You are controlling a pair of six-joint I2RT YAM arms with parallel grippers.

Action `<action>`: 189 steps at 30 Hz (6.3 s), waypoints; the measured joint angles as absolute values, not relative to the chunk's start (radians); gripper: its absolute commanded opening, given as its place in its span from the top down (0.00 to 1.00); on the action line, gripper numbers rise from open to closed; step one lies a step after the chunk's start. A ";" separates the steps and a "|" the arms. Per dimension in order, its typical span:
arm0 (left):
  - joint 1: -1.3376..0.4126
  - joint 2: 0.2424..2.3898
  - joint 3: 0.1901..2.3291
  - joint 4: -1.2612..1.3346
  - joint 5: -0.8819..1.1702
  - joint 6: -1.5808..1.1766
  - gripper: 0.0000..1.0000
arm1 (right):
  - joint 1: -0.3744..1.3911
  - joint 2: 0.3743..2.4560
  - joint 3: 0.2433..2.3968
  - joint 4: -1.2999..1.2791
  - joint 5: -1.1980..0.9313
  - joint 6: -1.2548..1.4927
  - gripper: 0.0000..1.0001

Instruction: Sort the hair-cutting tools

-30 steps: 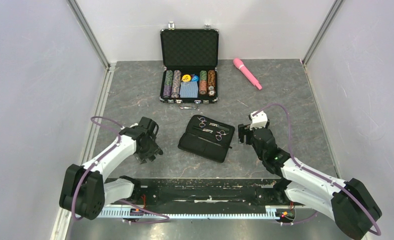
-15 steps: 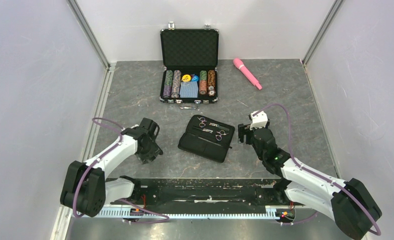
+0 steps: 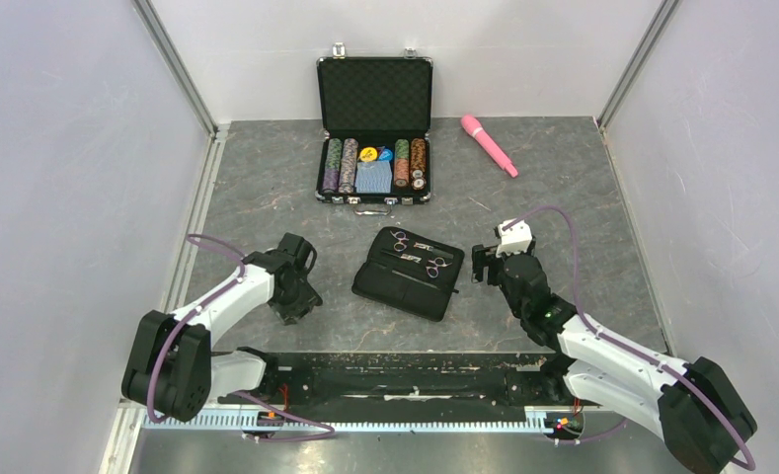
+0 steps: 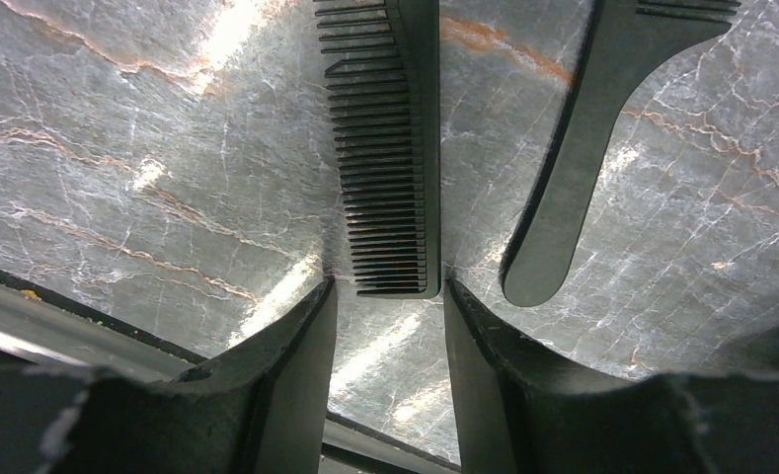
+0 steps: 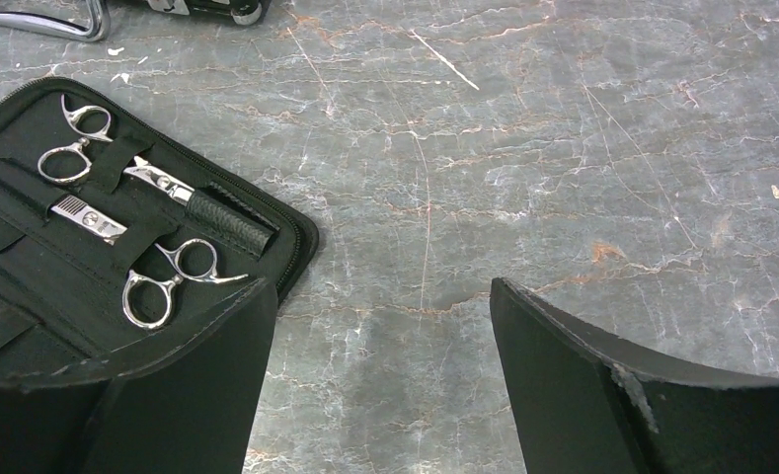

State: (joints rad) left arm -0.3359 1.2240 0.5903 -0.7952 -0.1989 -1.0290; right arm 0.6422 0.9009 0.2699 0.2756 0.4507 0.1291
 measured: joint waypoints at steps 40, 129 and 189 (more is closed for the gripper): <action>-0.263 1.218 0.578 -0.791 -0.151 -1.033 0.63 | 0.642 0.889 0.264 0.276 0.471 0.129 0.12; -1.091 1.040 0.762 -0.362 -0.233 -0.326 0.74 | 0.414 1.175 0.698 0.314 -0.474 0.532 0.73; -0.735 1.387 0.794 -0.492 -0.258 -0.588 0.61 | 0.331 0.766 0.173 0.479 -0.141 0.810 1.00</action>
